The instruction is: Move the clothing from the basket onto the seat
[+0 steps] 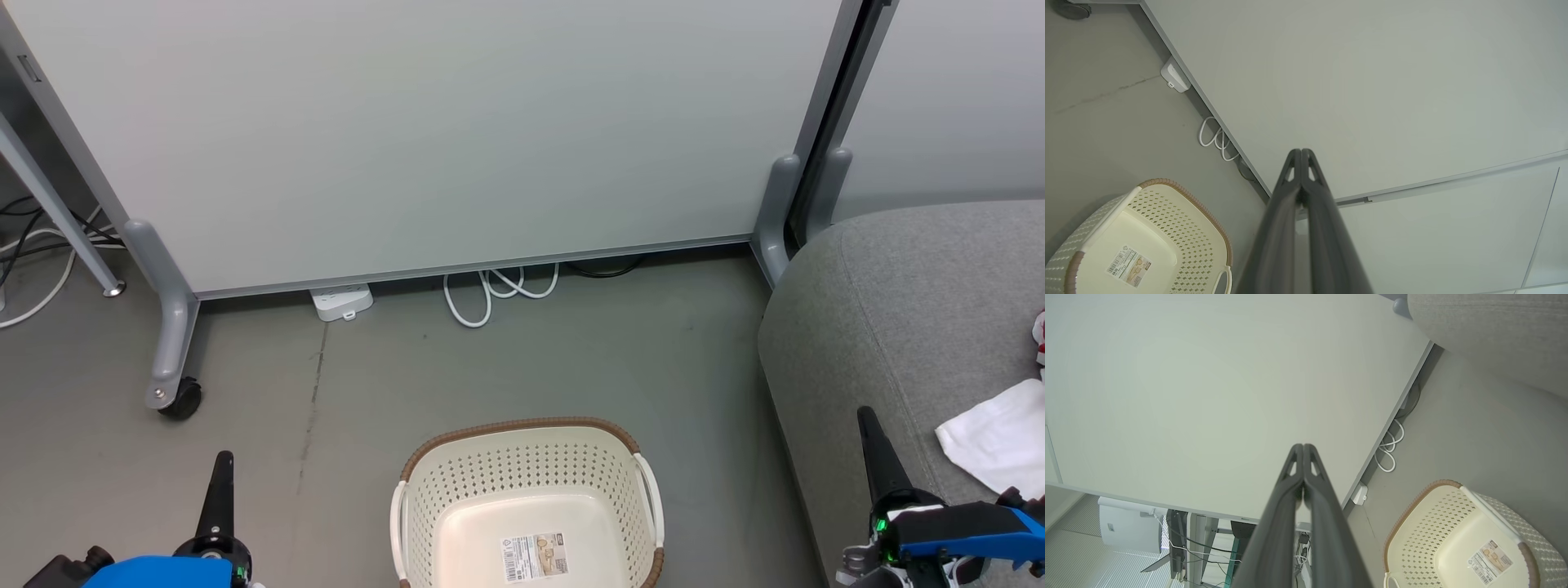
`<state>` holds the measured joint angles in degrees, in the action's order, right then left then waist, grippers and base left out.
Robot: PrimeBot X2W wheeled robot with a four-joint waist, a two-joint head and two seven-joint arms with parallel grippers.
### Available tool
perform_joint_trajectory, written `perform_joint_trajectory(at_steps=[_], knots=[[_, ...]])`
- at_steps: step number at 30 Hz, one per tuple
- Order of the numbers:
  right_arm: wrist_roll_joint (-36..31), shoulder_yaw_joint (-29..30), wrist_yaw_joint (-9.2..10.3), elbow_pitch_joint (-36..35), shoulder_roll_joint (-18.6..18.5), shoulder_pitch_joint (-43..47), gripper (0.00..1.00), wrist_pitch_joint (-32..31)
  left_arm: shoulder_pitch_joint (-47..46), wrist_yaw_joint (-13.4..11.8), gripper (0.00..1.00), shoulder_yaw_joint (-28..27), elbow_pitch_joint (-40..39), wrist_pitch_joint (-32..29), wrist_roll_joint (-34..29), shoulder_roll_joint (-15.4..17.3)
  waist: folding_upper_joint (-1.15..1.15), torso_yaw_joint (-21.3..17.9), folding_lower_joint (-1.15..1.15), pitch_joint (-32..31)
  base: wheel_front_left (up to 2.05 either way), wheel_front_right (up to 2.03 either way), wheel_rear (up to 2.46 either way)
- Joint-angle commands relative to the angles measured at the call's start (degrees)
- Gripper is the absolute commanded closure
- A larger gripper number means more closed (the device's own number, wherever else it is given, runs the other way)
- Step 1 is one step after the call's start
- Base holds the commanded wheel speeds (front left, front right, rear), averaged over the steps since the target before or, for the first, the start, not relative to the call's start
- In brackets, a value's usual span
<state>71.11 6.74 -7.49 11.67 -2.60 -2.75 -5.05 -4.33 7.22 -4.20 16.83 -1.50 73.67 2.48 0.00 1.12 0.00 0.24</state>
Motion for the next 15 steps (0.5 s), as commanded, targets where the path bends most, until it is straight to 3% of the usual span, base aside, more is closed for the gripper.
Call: perform_joint_trajectory(at_steps=[1, 15], knots=[[1.6, -0.1, 0.0, -0.1, -0.3, -1.3, 1.0, -0.2, -1.3, 0.3, 1.0, -0.5, -0.6, -0.4, 1.2, 0.4, 0.0, 0.0, 0.0, 0.0, 0.0, 0.0, 0.0], [8.3, -0.2, -0.01, 0.8, -0.3, -2.2, 1.0, -0.6, -1.6, 0.4, 1.0, -1.1, -1.4, -2.0, 7.2, 0.5, 0.0, -0.4, 0.0, 0.0, 0.0, 0.0, 0.0]])
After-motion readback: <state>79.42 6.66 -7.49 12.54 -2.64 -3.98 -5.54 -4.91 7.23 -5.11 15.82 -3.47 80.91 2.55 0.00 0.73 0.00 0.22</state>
